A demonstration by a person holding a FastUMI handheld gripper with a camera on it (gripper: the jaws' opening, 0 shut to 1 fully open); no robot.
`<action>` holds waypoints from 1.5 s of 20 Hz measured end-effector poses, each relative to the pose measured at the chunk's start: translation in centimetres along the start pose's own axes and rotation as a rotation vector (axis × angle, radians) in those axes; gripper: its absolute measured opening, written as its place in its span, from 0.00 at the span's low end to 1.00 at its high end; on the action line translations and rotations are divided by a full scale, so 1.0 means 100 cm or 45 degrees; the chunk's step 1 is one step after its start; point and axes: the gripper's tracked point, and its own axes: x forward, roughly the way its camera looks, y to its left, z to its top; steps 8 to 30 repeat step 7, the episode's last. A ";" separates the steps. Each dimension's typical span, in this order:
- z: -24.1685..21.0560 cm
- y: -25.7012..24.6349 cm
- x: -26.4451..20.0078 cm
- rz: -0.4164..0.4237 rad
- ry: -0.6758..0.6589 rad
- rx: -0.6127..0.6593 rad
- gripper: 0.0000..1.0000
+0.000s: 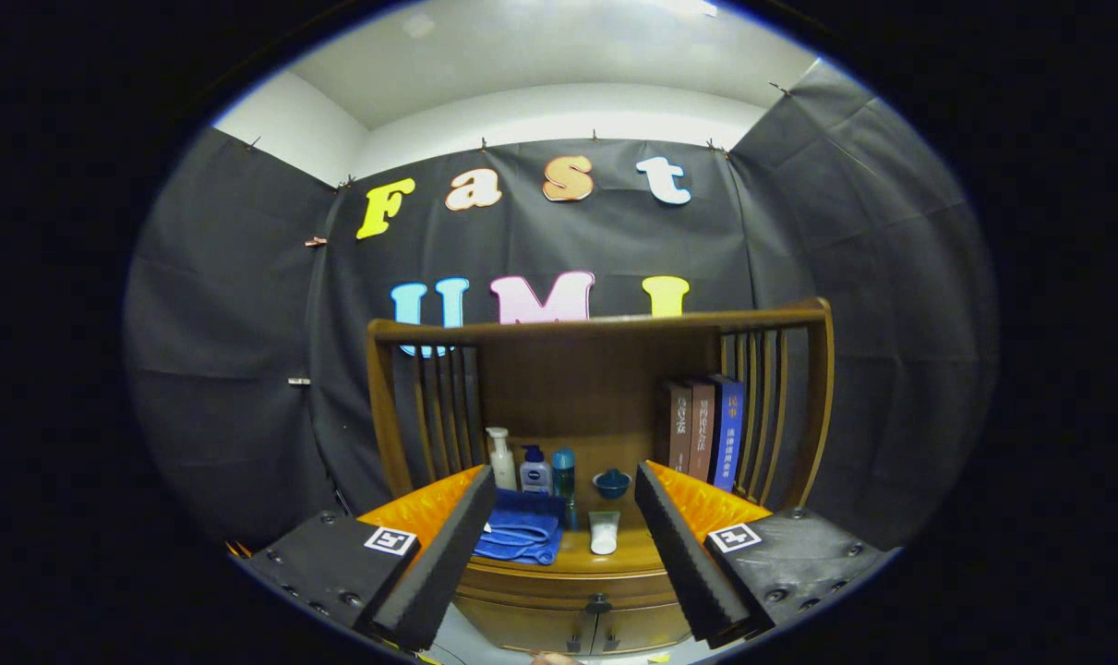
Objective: Pull open the drawer, take out the items inside it, and place them on the countertop above the cabinet.
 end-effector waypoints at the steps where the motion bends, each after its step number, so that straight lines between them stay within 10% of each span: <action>1: 0.006 0.003 -0.006 0.007 0.008 -0.010 0.99; 30: 0.029 0.011 -0.033 0.027 -0.014 0.019 0.98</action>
